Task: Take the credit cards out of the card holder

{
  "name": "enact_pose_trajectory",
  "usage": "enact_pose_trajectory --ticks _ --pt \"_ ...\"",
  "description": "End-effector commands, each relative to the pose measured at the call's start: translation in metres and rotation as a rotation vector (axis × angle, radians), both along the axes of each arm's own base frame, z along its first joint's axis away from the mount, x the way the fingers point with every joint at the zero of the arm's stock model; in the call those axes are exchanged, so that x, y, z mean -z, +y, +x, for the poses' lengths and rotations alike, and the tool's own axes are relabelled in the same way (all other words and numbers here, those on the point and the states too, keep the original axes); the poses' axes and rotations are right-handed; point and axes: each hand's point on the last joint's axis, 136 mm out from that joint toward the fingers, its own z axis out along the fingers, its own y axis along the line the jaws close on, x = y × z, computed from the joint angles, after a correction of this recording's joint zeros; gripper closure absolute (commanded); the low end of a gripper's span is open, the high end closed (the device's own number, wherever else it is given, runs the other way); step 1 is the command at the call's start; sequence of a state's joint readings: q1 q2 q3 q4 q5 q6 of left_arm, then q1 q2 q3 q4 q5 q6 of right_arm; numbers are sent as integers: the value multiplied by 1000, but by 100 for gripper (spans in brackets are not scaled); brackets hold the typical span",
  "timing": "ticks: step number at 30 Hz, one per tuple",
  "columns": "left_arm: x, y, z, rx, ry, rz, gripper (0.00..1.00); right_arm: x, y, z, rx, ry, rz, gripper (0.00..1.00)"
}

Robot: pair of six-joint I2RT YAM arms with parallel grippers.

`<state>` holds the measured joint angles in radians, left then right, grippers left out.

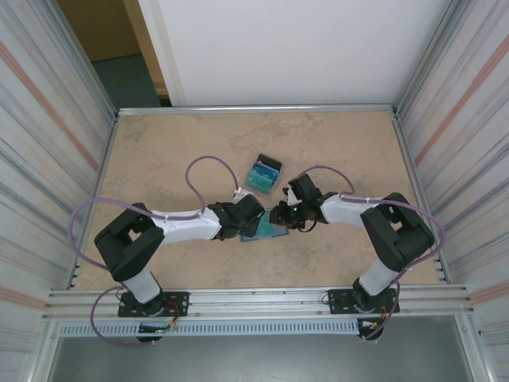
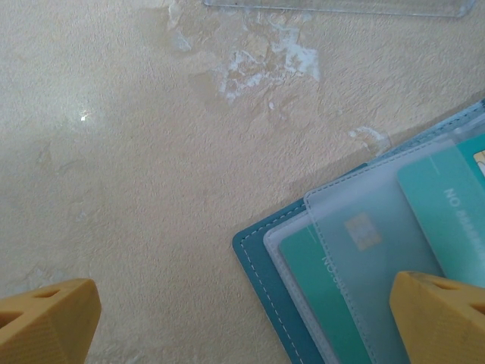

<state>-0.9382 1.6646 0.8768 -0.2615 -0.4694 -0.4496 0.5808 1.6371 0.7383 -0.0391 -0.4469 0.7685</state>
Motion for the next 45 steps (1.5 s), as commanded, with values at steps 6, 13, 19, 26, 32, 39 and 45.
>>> enact_pose_trajectory --ticks 6,13,19,26,32,39,45 --pt "11 11 -7 -9 28 69 1 11 5 -5 22 54 48 78" --pt "13 10 -8 -5 34 73 1 4 18 -2 -2 49 116 80" --pt "13 8 -9 0 34 75 1 -6 23 -1 -15 26 156 81" --pt "12 7 -8 -2 31 73 1 -2 25 -1 -21 31 165 82" --pt "13 8 -9 -2 32 77 1 2 29 0 -24 37 184 88" --pt "12 12 -9 -13 28 85 1 4 20 2 -10 30 160 100" --pt "12 17 -10 -20 23 105 1 4 -2 2 13 9 58 100"
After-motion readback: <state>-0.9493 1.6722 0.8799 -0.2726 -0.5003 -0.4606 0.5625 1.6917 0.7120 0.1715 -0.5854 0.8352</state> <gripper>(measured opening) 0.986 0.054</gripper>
